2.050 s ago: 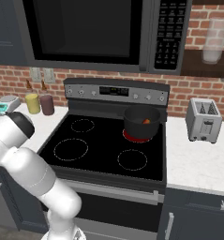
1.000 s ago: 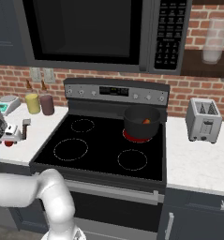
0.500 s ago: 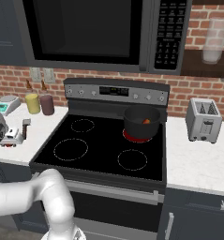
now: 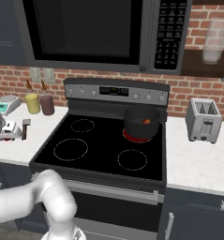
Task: Put the bell pepper and bell pepper in the pot. Retrieve the spatula and lightly stir the vegetables in the pot.
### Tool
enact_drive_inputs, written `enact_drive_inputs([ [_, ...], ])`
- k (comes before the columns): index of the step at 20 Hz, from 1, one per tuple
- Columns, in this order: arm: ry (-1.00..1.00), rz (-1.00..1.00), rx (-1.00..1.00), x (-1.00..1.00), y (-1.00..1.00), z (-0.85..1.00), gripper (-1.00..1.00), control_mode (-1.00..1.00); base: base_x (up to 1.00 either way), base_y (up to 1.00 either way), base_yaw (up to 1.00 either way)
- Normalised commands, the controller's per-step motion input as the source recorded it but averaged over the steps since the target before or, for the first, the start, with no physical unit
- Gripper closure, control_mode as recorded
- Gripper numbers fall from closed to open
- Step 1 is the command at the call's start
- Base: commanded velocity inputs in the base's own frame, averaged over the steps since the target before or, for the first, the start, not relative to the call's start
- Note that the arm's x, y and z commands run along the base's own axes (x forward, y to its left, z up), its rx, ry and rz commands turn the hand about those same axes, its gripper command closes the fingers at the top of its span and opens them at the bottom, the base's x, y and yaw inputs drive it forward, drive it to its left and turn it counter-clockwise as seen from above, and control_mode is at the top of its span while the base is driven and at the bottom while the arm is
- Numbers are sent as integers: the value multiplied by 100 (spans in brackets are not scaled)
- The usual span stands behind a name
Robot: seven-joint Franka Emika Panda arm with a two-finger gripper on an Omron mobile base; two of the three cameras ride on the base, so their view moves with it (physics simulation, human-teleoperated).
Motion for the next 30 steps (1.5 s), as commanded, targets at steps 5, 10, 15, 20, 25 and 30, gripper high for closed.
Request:
enact_drive_inputs([
  [5,-27,-4,11,-52,-67,100,100,-100,0,0,0],
  [10,-17,-12,6,-8,-95,100,100,-100,0,0,0],
  [15,-5,-19,0,6,-100,80,100,-100,0,0,0],
  [20,0,-22,0,20,-100,65,100,-100,0,0,0],
  [25,0,-24,3,21,-100,27,100,-100,0,0,0],
  [30,1,-23,8,20,-100,-1,100,-100,0,0,0],
])
